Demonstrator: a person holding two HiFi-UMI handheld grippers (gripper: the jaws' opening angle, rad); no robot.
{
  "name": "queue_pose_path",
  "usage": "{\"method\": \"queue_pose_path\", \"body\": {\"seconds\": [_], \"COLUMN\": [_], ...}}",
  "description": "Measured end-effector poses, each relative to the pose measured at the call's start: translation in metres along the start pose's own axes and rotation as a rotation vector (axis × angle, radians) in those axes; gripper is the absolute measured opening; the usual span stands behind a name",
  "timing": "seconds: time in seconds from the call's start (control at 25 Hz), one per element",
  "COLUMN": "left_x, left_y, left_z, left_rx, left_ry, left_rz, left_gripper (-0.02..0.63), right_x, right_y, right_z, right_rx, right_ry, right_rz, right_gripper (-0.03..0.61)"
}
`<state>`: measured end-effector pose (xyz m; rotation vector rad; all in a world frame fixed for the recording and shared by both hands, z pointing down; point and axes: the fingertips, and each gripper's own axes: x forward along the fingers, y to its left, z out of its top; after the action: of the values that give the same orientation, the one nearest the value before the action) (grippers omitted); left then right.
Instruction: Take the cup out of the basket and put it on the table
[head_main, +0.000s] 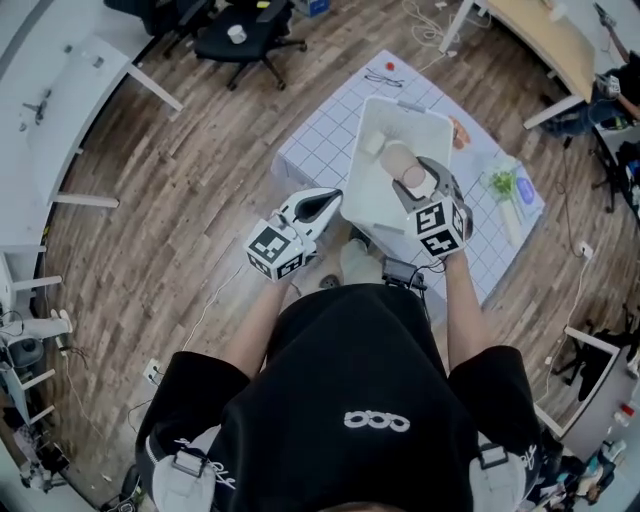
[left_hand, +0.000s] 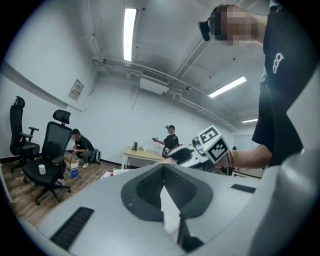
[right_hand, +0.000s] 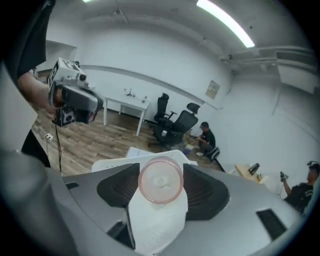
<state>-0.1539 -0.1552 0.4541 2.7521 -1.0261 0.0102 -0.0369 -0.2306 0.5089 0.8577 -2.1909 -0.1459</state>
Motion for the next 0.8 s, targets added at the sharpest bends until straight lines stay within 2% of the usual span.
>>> {"method": "queue_pose_path", "body": {"seconds": [0.16, 0.32, 0.6, 0.8], "left_x": [-0.016, -0.028, -0.029, -0.012], "left_y": [-0.018, -0.039, -0.082, -0.116], "left_z": [0.003, 0.004, 0.005, -0.001], "left_rx": [0.016, 0.036, 0.056, 0.056], "left_ry": [-0.008, -0.019, -0.023, -0.012], "left_rz": [-0.017, -0.048, -0.143, -0.242], "left_gripper": [0.009, 0.008, 0.009, 0.008], "right_x": [-0.057, -0.091, -0.14, -0.181], "right_y": [-0.004, 0.006, 0.022, 0.023], "right_z": [0.03, 0.032, 0.006, -0.031], "right_rx": [-0.001, -0.001, 0.035, 0.086], "right_ry": [-0.107, -0.124, -0.087, -0.03], "right_rz": [-0.125, -0.182, -0.268, -0.344], "right_gripper": [0.273, 0.273, 0.273, 0.273]}}
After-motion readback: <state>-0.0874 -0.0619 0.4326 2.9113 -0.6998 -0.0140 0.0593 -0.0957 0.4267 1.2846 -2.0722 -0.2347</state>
